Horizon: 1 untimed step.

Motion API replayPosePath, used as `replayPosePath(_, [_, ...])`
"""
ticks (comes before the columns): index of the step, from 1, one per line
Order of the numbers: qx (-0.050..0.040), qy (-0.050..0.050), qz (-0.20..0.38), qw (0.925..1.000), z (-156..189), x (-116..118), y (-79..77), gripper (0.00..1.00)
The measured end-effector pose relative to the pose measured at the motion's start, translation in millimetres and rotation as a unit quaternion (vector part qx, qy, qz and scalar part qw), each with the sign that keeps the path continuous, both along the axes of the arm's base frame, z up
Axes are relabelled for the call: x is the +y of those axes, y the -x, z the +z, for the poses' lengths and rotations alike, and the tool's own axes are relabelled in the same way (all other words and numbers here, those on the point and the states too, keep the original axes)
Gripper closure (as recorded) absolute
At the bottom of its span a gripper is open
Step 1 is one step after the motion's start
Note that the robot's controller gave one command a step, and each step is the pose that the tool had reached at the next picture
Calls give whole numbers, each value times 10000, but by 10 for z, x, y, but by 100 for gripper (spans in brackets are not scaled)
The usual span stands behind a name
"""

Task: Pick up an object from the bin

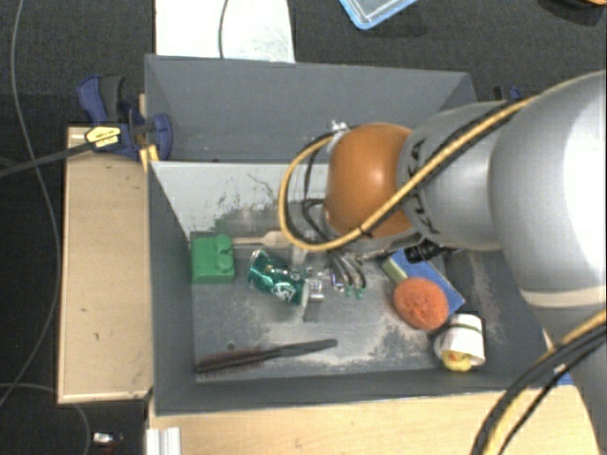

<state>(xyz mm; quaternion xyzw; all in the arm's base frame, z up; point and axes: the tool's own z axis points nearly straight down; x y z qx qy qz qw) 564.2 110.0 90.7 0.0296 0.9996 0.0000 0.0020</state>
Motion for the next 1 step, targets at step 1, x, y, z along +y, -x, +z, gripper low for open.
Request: replayPosePath(1, [-16, -13, -46, 10000, 25, -2, 15, 0])
